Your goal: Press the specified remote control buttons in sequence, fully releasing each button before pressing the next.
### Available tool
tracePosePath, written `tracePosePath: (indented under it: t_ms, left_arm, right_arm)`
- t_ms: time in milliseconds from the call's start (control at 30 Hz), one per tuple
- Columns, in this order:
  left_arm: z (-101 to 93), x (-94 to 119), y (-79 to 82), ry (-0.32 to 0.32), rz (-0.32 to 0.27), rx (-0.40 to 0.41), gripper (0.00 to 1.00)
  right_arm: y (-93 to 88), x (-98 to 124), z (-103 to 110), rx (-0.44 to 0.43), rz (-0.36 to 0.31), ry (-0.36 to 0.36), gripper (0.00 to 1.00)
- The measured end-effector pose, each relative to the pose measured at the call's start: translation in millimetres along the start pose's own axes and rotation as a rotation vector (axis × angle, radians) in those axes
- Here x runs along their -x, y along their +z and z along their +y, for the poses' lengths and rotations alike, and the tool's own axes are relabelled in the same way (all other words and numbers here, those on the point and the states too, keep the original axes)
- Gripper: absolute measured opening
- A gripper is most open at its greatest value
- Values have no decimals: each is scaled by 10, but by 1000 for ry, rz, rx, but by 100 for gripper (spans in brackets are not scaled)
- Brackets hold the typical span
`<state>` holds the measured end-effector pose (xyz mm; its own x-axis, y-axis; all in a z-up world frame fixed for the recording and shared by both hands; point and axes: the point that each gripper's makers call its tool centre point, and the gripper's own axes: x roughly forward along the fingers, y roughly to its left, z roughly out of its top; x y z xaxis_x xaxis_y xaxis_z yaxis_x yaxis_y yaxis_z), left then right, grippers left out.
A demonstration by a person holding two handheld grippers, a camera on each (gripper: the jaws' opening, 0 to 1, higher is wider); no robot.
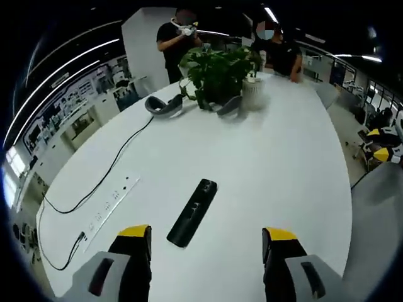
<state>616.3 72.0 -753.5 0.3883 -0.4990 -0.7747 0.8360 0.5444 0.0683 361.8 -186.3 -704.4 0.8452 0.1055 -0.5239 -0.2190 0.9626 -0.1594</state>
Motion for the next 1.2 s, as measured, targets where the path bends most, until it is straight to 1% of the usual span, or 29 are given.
tracePosePath:
  t_ms: [133,233,400,533,567,633,700,733,767,833,867,967,1033,1100,1200]
  left_arm:
    - [73,-134,-85,-41,52,-28,70]
    - [95,-209,-105,-75,72,-41,68]
    - [162,-356,-114,-108,97,-55,66]
    - [232,-516,-158,-124,132,-97,62]
    - [271,-566,-168,-113,140,-106,61]
    - [312,-637,-178,-113,150,-102,55]
    - [323,-686,-187,-123,156,-91,55]
    - [322,-714,-191,-131,158,-86,55]
    - [325,-758,-220,-139,174,-80,56]
    - [342,-814,-258,-143,190,-92,55]
    - [348,-849,-296,-151,207,-97,55]
    - [349,-925,-354,-162,230,-93,55]
    - [346,-981,-396,-169,243,-106,55]
    - [331,-1016,-451,-182,264,-124,54]
    - [313,-1061,-497,-188,281,-121,54]
  right_arm:
    - [-28,-15,-8,1,18,-5,25]
    - [-54,-28,-9,8,33,-5,22]
    - [-96,-35,-16,24,57,-9,16]
    - [-134,-44,-28,51,81,-15,11]
    - [-147,-38,-23,48,89,-9,9]
    - [-167,-33,-25,56,102,-7,5]
    - [-176,-32,-36,70,107,-15,3]
    - [-182,-34,-35,71,109,-15,3]
    - [-194,-40,-35,75,117,-17,4]
    - [-209,-48,-34,80,124,-18,6]
    - [-225,-50,-25,82,134,-14,6]
    - [-247,-52,-13,87,149,-11,6]
    - [-265,-53,-5,88,159,-8,6]
    - [-276,-53,9,90,167,-3,7]
    - [-294,-56,16,86,180,-3,7]
